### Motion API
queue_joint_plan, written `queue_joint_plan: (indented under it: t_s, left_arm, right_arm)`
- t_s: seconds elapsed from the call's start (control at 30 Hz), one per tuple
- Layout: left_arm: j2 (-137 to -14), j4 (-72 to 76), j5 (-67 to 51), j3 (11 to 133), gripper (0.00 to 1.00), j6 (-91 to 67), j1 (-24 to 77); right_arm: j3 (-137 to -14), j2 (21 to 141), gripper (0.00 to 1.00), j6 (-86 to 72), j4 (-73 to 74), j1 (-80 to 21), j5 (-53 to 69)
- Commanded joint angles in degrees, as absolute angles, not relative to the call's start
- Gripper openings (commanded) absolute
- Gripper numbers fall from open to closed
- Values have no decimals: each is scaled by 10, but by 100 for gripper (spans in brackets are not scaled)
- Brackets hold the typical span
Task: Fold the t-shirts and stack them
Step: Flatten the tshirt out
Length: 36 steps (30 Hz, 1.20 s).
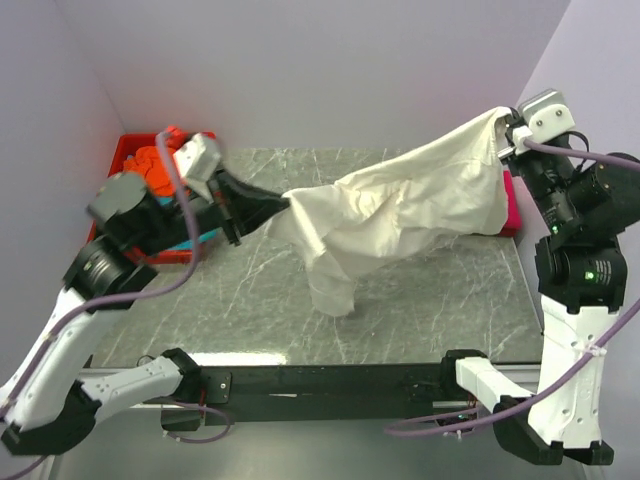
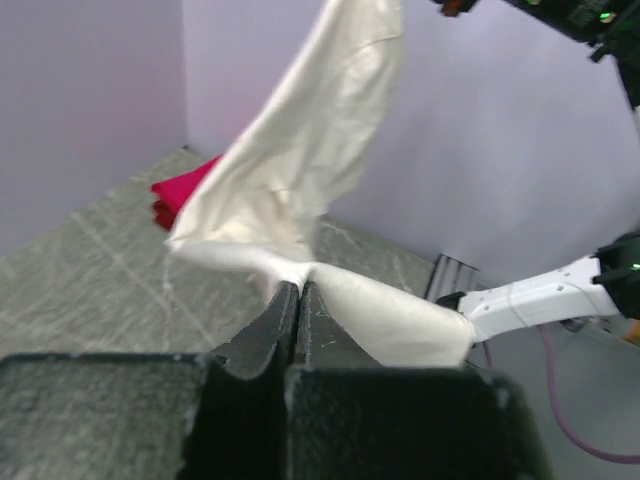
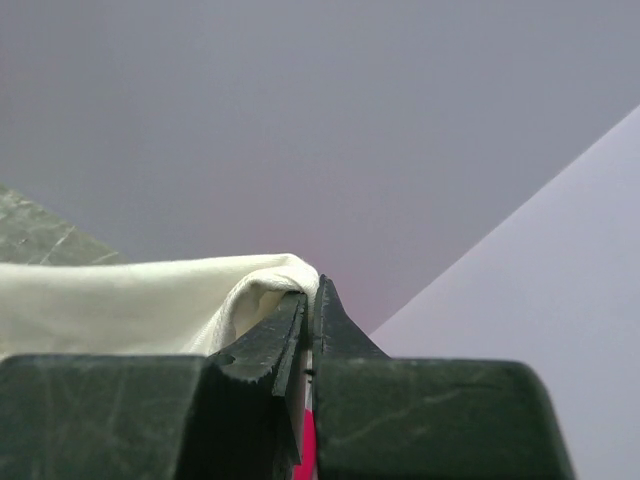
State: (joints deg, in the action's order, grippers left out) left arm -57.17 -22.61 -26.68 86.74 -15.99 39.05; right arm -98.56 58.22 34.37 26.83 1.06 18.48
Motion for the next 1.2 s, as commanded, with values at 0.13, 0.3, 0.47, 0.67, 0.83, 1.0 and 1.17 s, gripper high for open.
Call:
queue_joint_plan:
  t_s: [0.13,0.3,0.47,0.67,0.83,1.0,1.17]
  left_arm:
    - [-420,-259,-120,732,0,-146,391]
    - [-324,-248,-129,646,0,-148,392]
    - [-270,-235,-71,635,0,-142,392]
    - [-269,-207,29,635,1,-138,391]
    - [-336,-142,142,571,0,-181,392]
    - [-470,-64,165,530,1,-219,353]
    - [-649,40,25,554,0,-318,141]
  right_arm:
    - [-1006,571,0,359,331,18,211]
    - [-1005,545,0,400,411,18,227]
    - [-1042,540,0,388,453,19,232]
    - [-1057,553,0,354,443,21,261]
    - [-964,573,0,286,351,19,321]
    - [-907,677,0,223,244,11,339]
    - [-962,910,0,134,133,5,223]
